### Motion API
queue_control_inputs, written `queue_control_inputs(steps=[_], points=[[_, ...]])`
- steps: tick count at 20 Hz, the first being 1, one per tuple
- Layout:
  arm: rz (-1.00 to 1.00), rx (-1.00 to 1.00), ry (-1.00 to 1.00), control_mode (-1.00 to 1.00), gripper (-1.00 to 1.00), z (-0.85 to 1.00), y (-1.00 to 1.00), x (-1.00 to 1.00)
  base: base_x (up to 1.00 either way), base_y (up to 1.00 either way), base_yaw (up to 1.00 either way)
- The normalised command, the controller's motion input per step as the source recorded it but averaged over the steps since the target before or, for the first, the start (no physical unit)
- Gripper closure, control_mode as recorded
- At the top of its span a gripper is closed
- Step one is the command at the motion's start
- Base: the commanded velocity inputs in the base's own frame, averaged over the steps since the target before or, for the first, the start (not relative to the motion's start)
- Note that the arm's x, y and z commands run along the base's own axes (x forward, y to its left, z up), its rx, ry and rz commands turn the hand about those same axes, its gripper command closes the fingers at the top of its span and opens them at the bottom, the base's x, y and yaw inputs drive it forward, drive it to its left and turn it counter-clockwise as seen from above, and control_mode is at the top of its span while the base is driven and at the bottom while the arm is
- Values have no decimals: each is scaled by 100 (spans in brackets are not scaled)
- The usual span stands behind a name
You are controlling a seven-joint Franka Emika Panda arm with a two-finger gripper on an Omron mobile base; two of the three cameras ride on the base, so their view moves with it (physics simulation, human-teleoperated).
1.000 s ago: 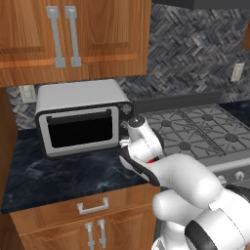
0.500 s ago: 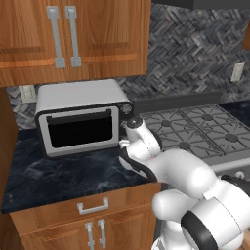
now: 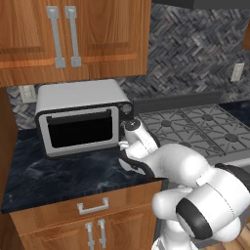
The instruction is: Four empty soda cans are scattered around the kitchen. Gather all the cans and cluster them next to the stove for recycling.
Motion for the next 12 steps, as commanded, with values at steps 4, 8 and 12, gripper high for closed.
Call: queue_control_inputs(steps=[4, 8, 12], points=[[-3, 0, 0, -100, 100, -15, 0, 12, 0, 0, 0], [-2, 0, 0, -100, 100, -15, 0, 10, 0, 0, 0], [-1, 0, 0, -100, 100, -13, 0, 9, 0, 0, 0]])
